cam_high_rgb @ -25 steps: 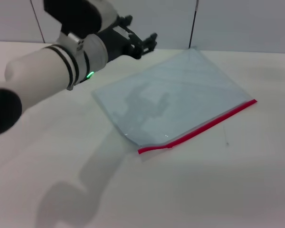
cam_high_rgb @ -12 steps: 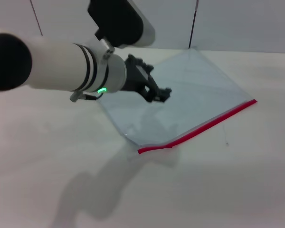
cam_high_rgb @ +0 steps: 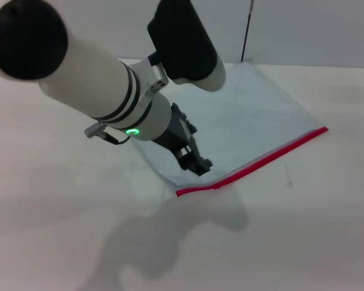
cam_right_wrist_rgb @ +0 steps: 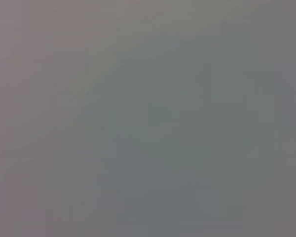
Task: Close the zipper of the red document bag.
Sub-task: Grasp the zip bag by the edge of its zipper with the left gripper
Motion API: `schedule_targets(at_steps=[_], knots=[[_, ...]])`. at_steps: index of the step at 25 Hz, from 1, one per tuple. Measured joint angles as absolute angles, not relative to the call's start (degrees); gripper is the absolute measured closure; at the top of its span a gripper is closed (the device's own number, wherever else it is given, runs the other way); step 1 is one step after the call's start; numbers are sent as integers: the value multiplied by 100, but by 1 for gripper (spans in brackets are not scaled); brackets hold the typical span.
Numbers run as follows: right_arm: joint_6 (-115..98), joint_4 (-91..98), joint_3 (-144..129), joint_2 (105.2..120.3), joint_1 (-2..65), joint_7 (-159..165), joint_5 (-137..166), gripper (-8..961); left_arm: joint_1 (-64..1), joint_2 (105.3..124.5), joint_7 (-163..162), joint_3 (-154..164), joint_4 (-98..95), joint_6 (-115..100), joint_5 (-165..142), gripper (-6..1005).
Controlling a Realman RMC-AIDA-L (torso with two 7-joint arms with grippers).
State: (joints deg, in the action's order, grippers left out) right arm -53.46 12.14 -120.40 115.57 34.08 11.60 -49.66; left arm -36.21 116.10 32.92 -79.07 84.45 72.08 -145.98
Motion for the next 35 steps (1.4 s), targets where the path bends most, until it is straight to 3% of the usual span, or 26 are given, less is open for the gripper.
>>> schedule_targets(at_steps=[13, 35], knots=[[-5343, 1210, -12041, 11557, 3437, 1160, -4952, 274, -4069, 11634, 3298, -7482, 8377, 8172, -14966, 262], [-5334, 1204, -12041, 11566, 3499, 1160, -4965, 274, -4088, 11653, 3096, -6613, 7977, 7775, -15551, 271]])
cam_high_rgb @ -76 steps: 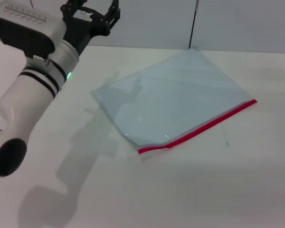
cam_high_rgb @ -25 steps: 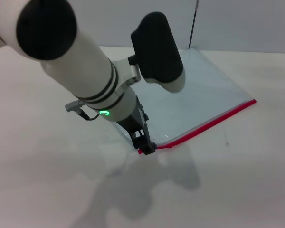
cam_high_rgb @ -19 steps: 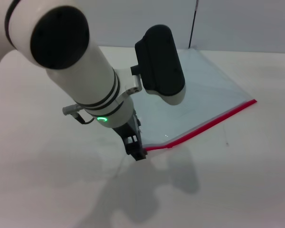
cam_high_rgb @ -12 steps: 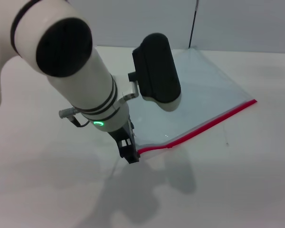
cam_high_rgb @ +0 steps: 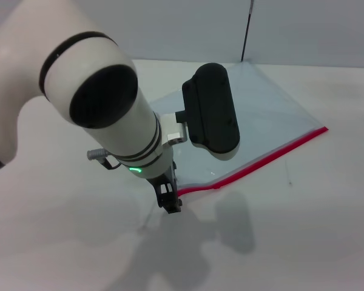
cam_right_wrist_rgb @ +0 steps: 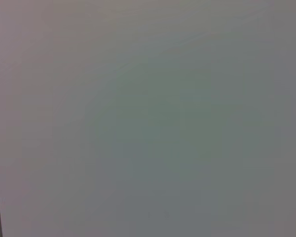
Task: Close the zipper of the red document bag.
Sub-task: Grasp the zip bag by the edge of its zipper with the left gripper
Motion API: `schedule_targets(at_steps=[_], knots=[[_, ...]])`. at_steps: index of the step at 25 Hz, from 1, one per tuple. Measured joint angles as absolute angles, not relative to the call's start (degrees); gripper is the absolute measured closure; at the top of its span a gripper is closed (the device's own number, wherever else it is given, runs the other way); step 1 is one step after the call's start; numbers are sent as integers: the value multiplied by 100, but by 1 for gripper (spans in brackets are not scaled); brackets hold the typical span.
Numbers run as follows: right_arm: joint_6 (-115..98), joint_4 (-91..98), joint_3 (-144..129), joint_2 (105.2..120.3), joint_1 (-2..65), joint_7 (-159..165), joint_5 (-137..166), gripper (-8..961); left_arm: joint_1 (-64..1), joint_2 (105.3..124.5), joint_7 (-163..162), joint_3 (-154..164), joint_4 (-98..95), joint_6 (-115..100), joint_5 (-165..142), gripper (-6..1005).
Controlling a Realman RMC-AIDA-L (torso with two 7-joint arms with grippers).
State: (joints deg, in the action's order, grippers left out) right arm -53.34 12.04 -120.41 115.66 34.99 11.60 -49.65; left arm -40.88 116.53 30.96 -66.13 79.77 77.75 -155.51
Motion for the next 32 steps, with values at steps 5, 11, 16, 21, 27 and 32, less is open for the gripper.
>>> schedule_targets(at_steps=[5, 11, 16, 21, 27, 32], knots=[[-5334, 1204, -12041, 11566, 3514, 1160, -4966, 274, -4099, 11655, 3036, -6553, 7838, 7579, -15563, 282], [-5335, 1204, -12041, 11567, 3528, 1160, -4966, 274, -4141, 11662, 2875, -6416, 7717, 7330, -15791, 296], [-5335, 1204, -12041, 11567, 3540, 1160, -4974, 274, -4230, 11678, 2765, -6244, 7454, 7145, -15832, 307], [-5335, 1204, -12041, 11571, 3542, 1160, -4975, 274, -4247, 11685, 2676, -6127, 7309, 6904, -15837, 318], [-5335, 1204, -12041, 11575, 3542, 1160, -4975, 274, -4252, 11681, 2516, -6051, 7183, 6661, -16043, 332], [-5335, 1204, -12041, 11575, 3542, 1160, -4975, 274, -4237, 11681, 2315, -5848, 7167, 6455, -16293, 343]])
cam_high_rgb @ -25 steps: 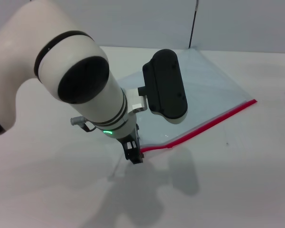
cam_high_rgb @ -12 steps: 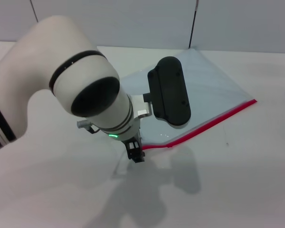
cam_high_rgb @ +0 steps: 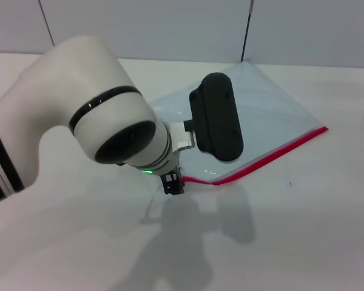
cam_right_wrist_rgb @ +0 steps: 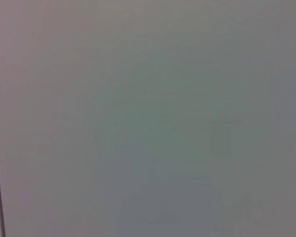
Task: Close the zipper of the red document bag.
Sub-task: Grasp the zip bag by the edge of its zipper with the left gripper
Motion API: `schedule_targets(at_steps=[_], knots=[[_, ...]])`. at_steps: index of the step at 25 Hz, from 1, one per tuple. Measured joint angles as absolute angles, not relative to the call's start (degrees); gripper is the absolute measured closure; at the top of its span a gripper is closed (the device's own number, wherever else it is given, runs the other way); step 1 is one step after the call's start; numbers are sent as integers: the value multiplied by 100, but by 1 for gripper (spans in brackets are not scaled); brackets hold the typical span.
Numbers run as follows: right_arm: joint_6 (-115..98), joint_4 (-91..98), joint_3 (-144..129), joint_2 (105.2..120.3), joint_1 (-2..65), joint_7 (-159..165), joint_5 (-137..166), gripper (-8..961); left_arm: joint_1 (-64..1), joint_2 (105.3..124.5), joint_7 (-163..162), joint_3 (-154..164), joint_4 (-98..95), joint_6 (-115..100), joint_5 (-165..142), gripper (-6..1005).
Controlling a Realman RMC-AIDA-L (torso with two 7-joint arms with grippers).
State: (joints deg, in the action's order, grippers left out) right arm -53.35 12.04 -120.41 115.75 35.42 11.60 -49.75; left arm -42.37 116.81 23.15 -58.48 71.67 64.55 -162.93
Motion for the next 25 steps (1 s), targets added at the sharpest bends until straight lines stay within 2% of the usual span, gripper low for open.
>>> schedule_targets(at_steps=[24, 25], knots=[[-5335, 1173, -12032, 11575, 3542, 1167, -4984, 273, -4183, 11667, 2311, -5907, 7092, 5868, -16079, 367], [-5335, 1170, -12032, 11575, 3542, 1170, -4984, 273, -4181, 11666, 2306, -5907, 7092, 5868, -16078, 398]])
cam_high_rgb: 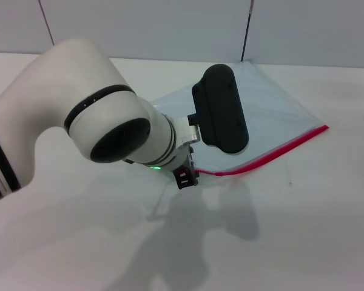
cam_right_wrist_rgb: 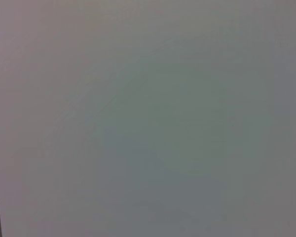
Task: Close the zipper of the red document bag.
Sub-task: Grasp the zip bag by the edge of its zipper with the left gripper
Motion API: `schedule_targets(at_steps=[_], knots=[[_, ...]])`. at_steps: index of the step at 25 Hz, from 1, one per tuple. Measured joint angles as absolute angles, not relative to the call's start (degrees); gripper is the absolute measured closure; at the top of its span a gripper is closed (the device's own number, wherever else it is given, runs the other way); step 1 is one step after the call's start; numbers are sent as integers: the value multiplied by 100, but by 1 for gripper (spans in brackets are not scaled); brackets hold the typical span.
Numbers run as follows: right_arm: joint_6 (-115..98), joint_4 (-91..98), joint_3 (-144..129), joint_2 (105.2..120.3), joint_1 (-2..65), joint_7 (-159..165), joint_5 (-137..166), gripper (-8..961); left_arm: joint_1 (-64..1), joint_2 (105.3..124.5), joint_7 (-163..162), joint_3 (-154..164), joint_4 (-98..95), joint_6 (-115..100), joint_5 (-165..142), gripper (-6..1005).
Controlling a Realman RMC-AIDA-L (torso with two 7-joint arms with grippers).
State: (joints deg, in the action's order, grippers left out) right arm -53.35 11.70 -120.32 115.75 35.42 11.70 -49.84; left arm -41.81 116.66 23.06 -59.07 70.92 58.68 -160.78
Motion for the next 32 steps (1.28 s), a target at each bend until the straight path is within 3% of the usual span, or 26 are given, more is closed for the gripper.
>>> schedule_targets(at_steps=[4, 15, 26, 32], knots=[[-5335, 1159, -12032, 11578, 3542, 1174, -4984, 273, -4178, 11663, 2242, -5907, 7047, 5892, -16082, 524], [-5335, 1160, -12028, 11584, 3542, 1173, -4984, 273, -4172, 11662, 2150, -5906, 7023, 5939, -16124, 524], [-5335, 1160, -12023, 11584, 3542, 1170, -4984, 273, -4121, 11663, 1967, -5766, 7036, 5865, -16456, 672], [-5335, 1160, -12023, 11584, 3537, 1168, -4984, 273, -4130, 11646, 1769, -5797, 7053, 5820, -16455, 904]])
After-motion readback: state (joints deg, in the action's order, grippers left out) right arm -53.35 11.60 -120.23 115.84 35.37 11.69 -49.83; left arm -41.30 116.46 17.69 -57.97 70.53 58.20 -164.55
